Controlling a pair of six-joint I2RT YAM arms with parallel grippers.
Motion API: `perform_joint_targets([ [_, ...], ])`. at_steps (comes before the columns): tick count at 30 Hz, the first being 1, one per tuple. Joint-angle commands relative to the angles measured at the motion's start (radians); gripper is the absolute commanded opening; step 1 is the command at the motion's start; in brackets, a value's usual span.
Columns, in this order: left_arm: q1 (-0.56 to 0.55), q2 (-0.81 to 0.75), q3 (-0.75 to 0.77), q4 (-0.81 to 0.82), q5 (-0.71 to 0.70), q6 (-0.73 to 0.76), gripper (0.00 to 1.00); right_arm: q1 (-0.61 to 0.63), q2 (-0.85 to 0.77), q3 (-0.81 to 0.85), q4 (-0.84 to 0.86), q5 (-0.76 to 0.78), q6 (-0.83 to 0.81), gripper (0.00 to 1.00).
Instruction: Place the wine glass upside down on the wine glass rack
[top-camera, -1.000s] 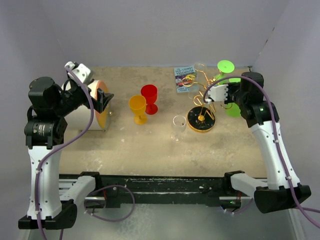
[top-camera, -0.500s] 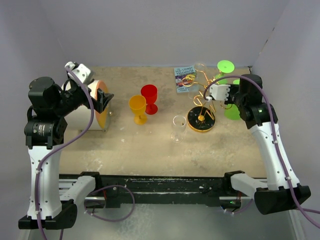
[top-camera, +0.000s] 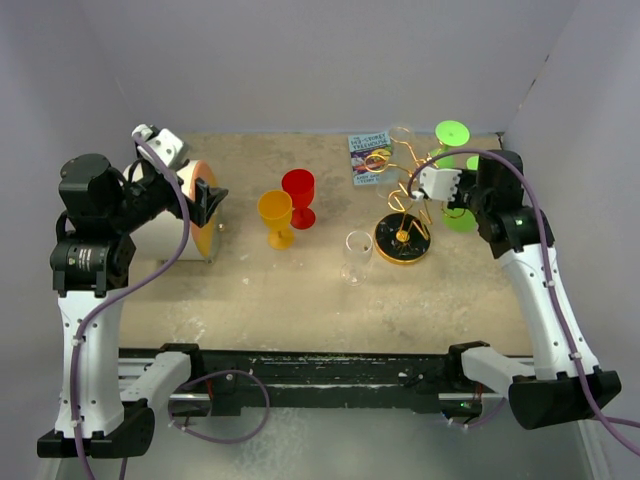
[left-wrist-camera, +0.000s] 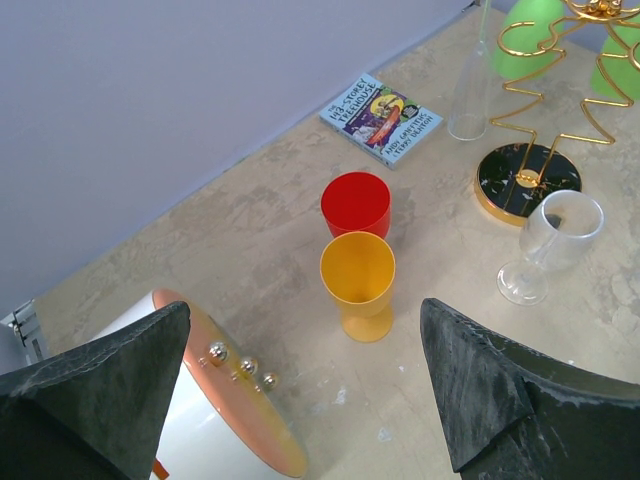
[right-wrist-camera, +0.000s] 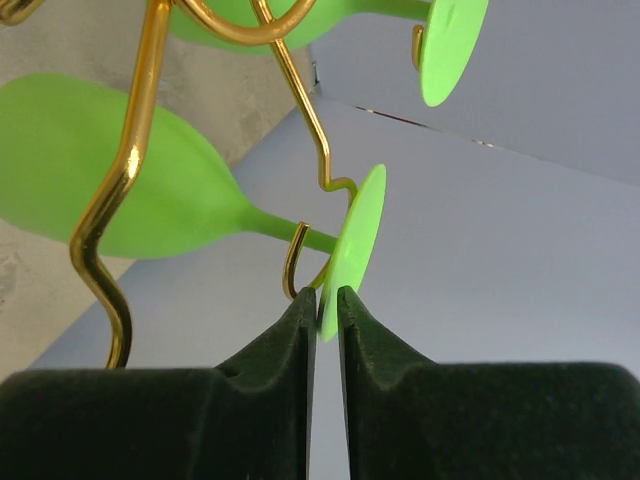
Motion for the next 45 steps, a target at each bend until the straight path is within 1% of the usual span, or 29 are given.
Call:
perform_joint_targets([
  [1,0.007,-0.012,-0.003,0.035,0.016,0.011,0.99,0.004,-0.031,-0.004,0.024,0.019,0.036,0.21],
  [8,0.007,-0.014,-0.009,0.035,0.012,0.015,0.99,0.004,-0.054,-0.024,0.018,0.032,0.051,0.34],
  [16,0.007,-0.012,-0.012,0.038,0.011,0.015,0.99,0.004,-0.093,-0.036,-0.004,0.038,0.073,0.42],
  [17,0.007,-0.013,-0.013,0.038,0.012,0.015,0.99,0.004,-0.096,-0.037,-0.008,0.04,0.076,0.46],
  [19,0.007,-0.014,-0.018,0.039,0.011,0.015,0.99,0.004,-0.102,-0.038,-0.013,0.043,0.086,0.51],
  [23,0.007,-0.011,-0.024,0.039,0.002,0.017,0.99,0.004,-0.118,-0.042,-0.022,0.048,0.115,0.58],
  [25,0.007,-0.006,-0.022,0.035,-0.006,0.016,0.99,0.005,-0.131,-0.045,-0.026,0.053,0.136,0.68],
  [28,0.007,0.005,-0.017,0.024,-0.01,0.008,0.99,0.001,-0.153,-0.046,-0.041,0.056,0.167,0.74],
  [31,0.007,0.027,-0.011,0.01,-0.003,0.002,0.99,-0.021,-0.178,-0.04,-0.055,0.032,0.202,0.77],
  [33,0.007,0.039,-0.013,0.012,-0.023,-0.002,0.99,-0.037,-0.205,-0.033,-0.052,0.001,0.249,0.79],
  [35,0.007,0.045,-0.021,0.018,-0.037,0.007,0.99,-0.049,-0.219,-0.015,-0.066,-0.028,0.298,0.79],
  [40,0.004,0.074,-0.031,0.019,-0.007,0.015,0.99,-0.069,-0.226,0.044,-0.063,-0.014,0.421,0.8],
  [43,-0.008,0.101,-0.032,0.014,-0.001,0.034,0.99,-0.083,-0.222,0.097,-0.104,-0.061,0.473,0.8],
  [45,-0.042,0.123,-0.027,0.003,-0.027,0.051,1.0,-0.09,-0.217,0.14,-0.129,-0.106,0.515,0.8],
])
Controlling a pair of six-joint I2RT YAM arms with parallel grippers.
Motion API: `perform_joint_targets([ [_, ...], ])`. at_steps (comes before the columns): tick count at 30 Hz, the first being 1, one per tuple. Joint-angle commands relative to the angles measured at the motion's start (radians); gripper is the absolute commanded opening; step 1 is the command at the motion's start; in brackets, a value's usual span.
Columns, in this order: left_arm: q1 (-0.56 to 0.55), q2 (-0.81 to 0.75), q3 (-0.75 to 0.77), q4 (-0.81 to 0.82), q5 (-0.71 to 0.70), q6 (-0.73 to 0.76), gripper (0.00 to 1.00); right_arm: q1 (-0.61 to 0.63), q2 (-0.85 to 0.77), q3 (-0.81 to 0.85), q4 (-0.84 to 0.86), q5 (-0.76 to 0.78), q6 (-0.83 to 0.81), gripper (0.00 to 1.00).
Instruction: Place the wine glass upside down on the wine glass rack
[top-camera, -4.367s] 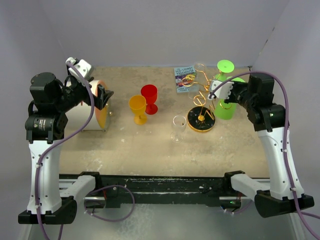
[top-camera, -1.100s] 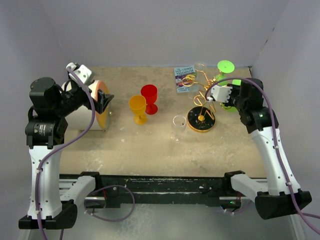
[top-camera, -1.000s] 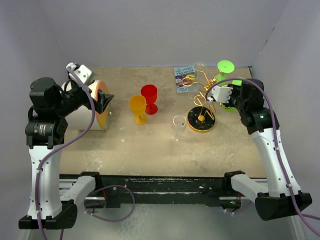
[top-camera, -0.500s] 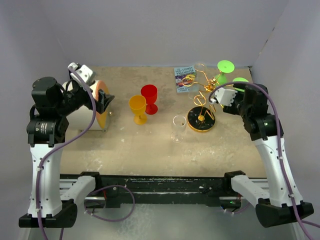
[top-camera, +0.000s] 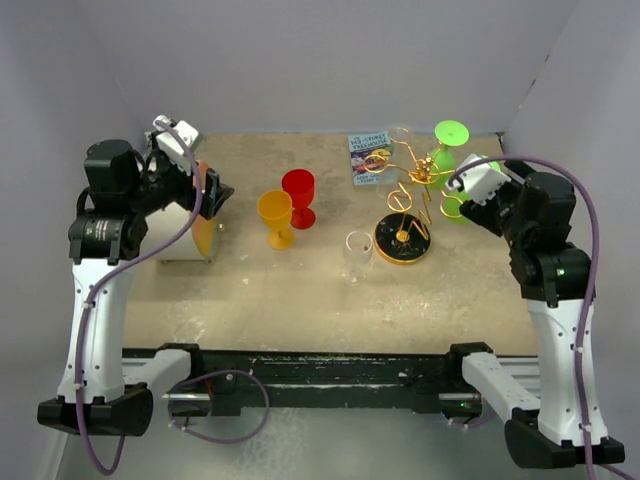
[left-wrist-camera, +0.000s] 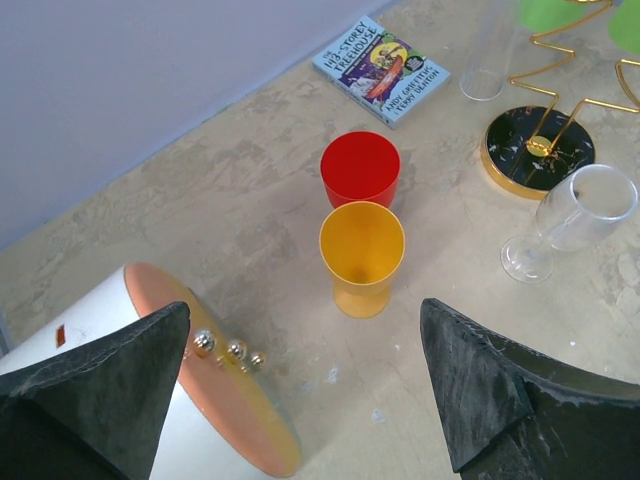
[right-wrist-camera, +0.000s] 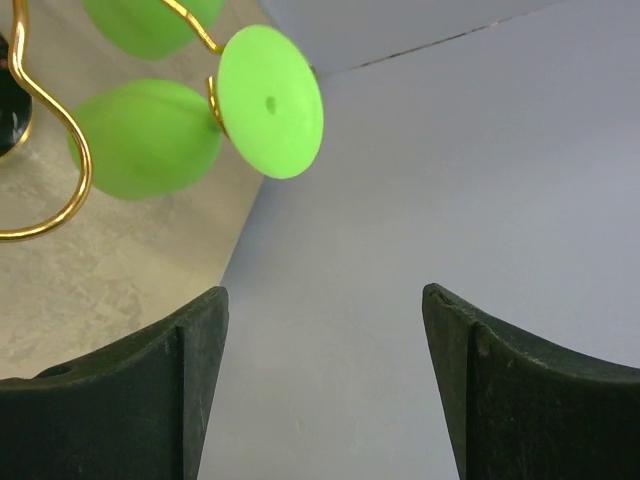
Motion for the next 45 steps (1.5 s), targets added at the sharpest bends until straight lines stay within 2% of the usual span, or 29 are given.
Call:
perform_joint_targets([
  [1,-0.066,0.042,0.01,0.0,-0.035,0.052,1.0,-0.018,0.0,0.117,-0.034,-0.102,0.141,0.8],
  [4,-0.2,0.09,0.022,-0.022,-0.187,0.106,1.0,-0.038,-0.01,0.165,-0.024,-0.181,0.19,0.81],
  [6,-0.242,0.139,0.029,-0.031,-0.22,0.128,0.99,-0.056,-0.017,0.196,-0.02,-0.243,0.227,0.82],
  [11,-0.27,0.29,0.1,-0.087,-0.274,0.199,0.97,-0.076,-0.014,0.245,-0.032,-0.327,0.289,0.82],
  [21,-0.289,0.587,0.266,-0.185,-0.304,0.272,0.83,-0.088,0.012,0.236,-0.027,-0.321,0.299,0.82],
  [29,-0.303,0.73,0.323,-0.222,-0.309,0.284,0.65,-0.09,0.022,0.222,-0.027,-0.343,0.307,0.82],
  [34,-0.31,0.774,0.332,-0.223,-0.31,0.282,0.57,-0.09,0.023,0.203,-0.024,-0.362,0.312,0.82],
  [45,-0.319,0.793,0.344,-0.241,-0.301,0.274,0.25,-0.09,0.022,0.184,-0.015,-0.365,0.312,0.81],
])
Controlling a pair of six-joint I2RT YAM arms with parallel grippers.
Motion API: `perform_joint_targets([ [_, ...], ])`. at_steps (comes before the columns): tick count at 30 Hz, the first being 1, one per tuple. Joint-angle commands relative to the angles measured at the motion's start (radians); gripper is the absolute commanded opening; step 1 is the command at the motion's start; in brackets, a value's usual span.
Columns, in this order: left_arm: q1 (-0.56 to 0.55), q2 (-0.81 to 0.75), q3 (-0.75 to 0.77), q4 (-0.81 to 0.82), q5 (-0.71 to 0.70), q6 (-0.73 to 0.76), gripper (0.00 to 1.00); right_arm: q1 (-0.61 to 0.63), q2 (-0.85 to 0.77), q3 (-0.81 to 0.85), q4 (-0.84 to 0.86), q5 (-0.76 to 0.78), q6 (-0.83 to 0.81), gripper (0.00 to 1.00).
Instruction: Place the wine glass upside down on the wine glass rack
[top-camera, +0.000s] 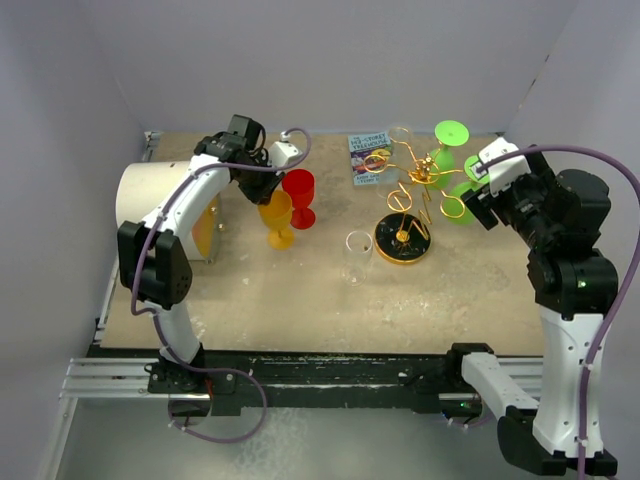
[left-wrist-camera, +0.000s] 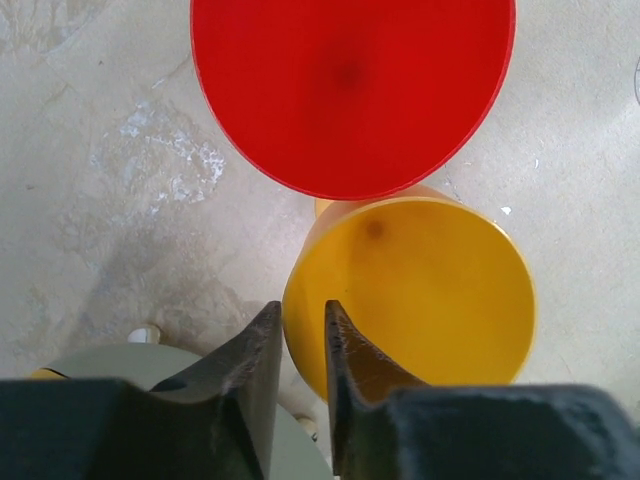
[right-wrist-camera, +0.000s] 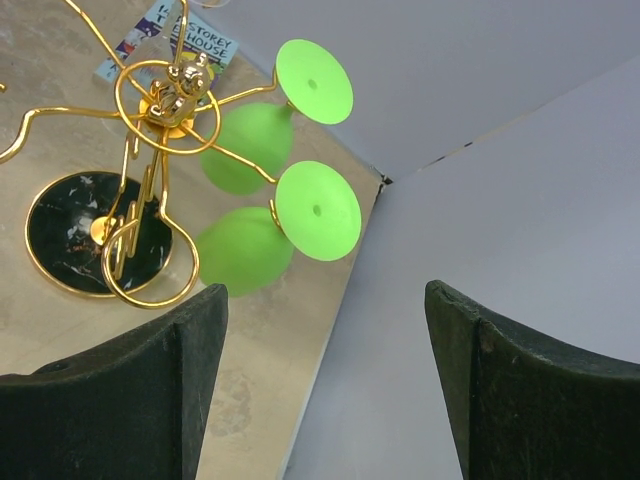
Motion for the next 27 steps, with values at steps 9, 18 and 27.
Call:
perform_joint_targets([
  [9,-0.008,-0.148,-0.076,-0.034,-0.009,0.032,0.0,-0.006,-0.014,0.001,0.028,-0.068,0.058,0.82],
  [18,-0.009,-0.453,-0.162,-0.175,0.211,0.102,0.0,-0.006,-0.03,-0.007,0.008,-0.217,0.108,0.93],
  [27,-0.008,-0.695,-0.085,-0.122,0.32,0.081,0.0,-0.007,0.071,0.098,0.03,-0.459,0.254,0.98],
])
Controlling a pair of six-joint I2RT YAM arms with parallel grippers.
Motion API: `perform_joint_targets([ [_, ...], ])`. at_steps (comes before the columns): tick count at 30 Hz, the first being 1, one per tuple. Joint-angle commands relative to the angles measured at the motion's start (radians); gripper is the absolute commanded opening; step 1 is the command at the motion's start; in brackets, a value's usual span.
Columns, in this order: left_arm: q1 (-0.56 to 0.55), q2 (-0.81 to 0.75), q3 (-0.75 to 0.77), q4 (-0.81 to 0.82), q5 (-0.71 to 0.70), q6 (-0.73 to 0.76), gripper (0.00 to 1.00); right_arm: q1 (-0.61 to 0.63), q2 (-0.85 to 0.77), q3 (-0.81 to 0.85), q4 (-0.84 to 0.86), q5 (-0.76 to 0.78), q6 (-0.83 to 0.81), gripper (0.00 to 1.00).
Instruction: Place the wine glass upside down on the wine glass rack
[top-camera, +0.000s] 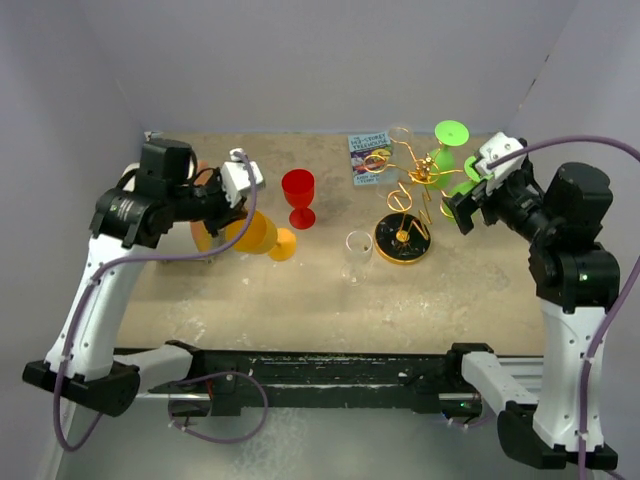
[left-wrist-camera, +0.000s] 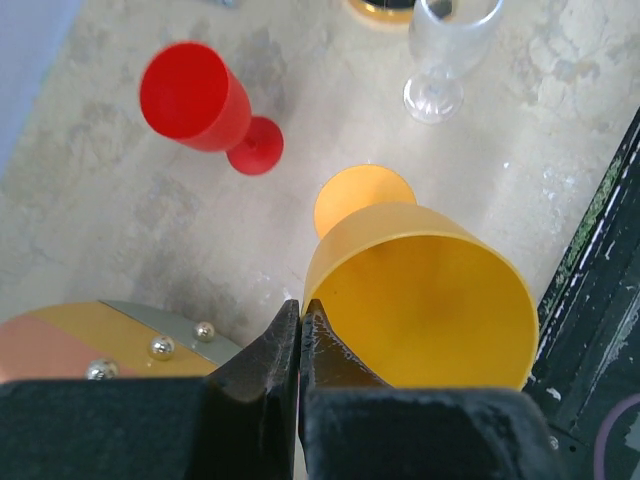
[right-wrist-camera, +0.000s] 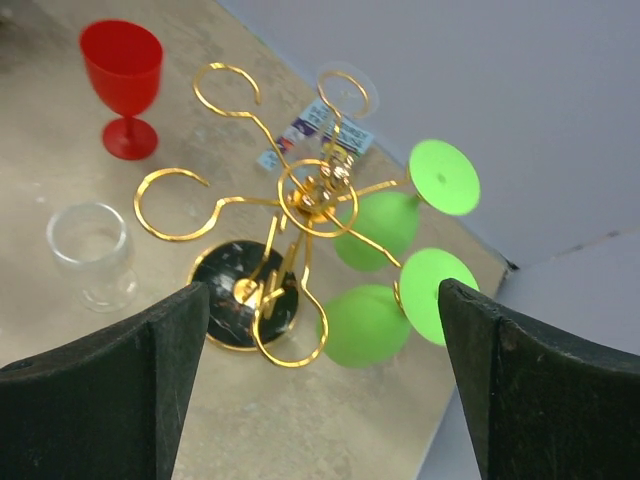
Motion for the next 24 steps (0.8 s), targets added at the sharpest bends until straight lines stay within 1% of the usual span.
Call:
perform_joint_targets([
  [1,-0.004,-0.081,0.068,0.103,0.102,-0.033,0.0,-0.005,0.089,0.113,0.028,-0.25,0.111,0.95],
  [2,-0.003,-0.095,0.076,0.141,0.114,-0.057,0.0,-0.005,0.118,0.126,0.051,-0.329,0.165,0.93],
  [4,-0.003,-0.117,0.091,0.224,0.14,-0.115,0.0,-0.004,0.142,0.116,0.136,-0.421,0.259,0.9],
  [6,-0.004,-0.126,0.101,0.321,0.158,-0.185,0.0,-0.002,0.152,0.092,0.254,-0.495,0.364,0.87],
  [9,-0.003,-0.131,0.105,0.463,0.168,-0.311,0.0,0.029,0.153,0.037,0.489,-0.543,0.564,0.83],
  [10,-0.003,-0.128,0.11,0.504,0.162,-0.346,0.0,0.046,0.172,0.044,0.523,-0.545,0.615,0.81],
  [12,-0.003,-0.112,0.138,0.554,0.146,-0.404,0.0,0.107,0.217,0.072,0.546,-0.498,0.676,0.79],
  [13,-0.003,-0.098,0.17,0.55,0.142,-0.408,0.0,0.155,0.237,0.076,0.562,-0.446,0.685,0.78],
  [15,-0.003,-0.074,0.211,0.54,0.118,-0.412,0.0,0.211,0.263,0.078,0.588,-0.357,0.724,0.76],
  [19,-0.002,-0.066,0.228,0.56,0.071,-0.423,0.0,0.268,0.318,0.075,0.64,-0.322,0.816,0.75],
  [24,-0.002,-0.057,0.228,0.569,0.038,-0.425,0.0,0.343,0.374,0.074,0.664,-0.283,0.857,0.75],
])
